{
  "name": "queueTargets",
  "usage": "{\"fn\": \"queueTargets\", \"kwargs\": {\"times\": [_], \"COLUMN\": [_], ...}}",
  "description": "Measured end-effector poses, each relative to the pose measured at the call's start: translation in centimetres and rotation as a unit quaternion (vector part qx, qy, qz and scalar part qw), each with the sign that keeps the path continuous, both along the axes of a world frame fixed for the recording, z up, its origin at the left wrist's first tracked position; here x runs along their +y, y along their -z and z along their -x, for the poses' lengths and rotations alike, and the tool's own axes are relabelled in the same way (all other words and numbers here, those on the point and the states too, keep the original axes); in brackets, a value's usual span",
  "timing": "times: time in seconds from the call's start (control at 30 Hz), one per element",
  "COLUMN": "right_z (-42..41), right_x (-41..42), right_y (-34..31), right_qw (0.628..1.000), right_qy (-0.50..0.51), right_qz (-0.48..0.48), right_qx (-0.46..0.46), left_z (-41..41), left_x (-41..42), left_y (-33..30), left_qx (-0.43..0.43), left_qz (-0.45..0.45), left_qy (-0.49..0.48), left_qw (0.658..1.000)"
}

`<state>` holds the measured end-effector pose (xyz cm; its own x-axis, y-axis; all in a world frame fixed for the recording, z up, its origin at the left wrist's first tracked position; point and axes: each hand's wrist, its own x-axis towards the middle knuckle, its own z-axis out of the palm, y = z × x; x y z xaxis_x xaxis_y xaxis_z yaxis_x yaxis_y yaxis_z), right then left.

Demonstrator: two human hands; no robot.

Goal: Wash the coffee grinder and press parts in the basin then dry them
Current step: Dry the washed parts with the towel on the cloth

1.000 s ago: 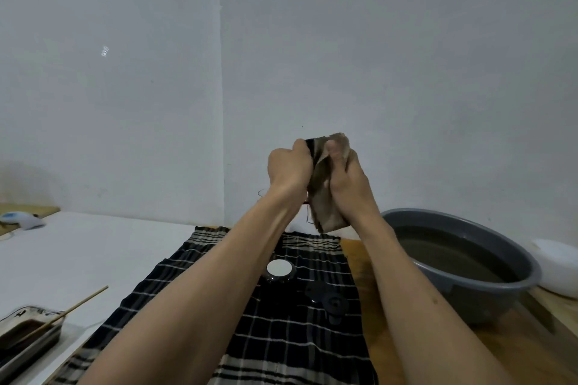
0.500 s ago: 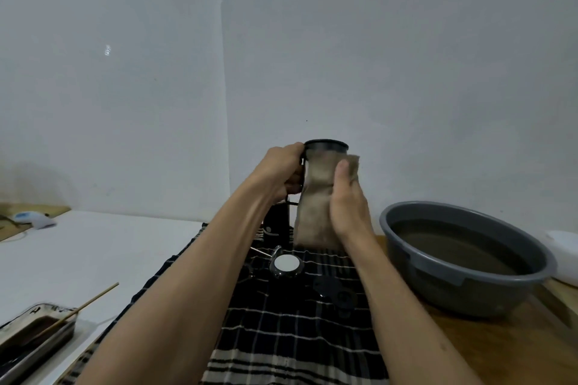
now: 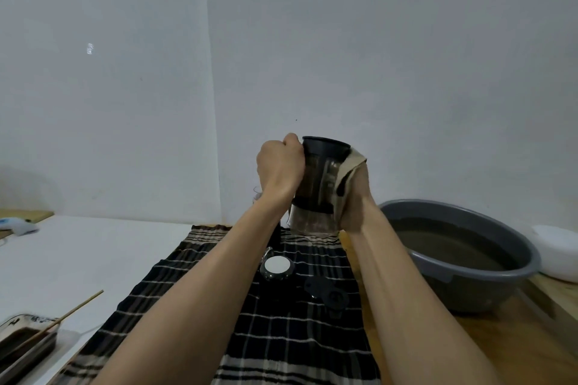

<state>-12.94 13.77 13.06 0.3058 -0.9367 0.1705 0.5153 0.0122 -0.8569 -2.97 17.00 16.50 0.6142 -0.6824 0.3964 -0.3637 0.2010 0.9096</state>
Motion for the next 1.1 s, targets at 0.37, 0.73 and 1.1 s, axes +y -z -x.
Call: {"fn": "queueTargets", "kwargs": {"times": [0.37, 0.73, 1.1], "right_z": [-1.7, -4.5, 0.7], "right_x": [2.4, 3.7, 4.1], "right_y": [3.7, 3.7, 2.2], "right_qw": [0.882, 0.961, 0.971], "right_qy": [0.254, 0.221, 0.066], "right_qz": [0.189, -0.138, 0.127], "right_qx": [0.35, -0.093, 0.192], "left_z": [-1.8, -0.1, -1.2], "left_x": [-2.1, -1.9, -1.0], "left_y": [-1.8, 1.2, 1.5], "left_qx": [0.198, 0.375, 0.464], "left_qz": [0.073, 0.111, 0.057], "left_qy": [-0.087, -0.121, 0.017], "left_qw": [0.974, 0.912, 0.884]}}
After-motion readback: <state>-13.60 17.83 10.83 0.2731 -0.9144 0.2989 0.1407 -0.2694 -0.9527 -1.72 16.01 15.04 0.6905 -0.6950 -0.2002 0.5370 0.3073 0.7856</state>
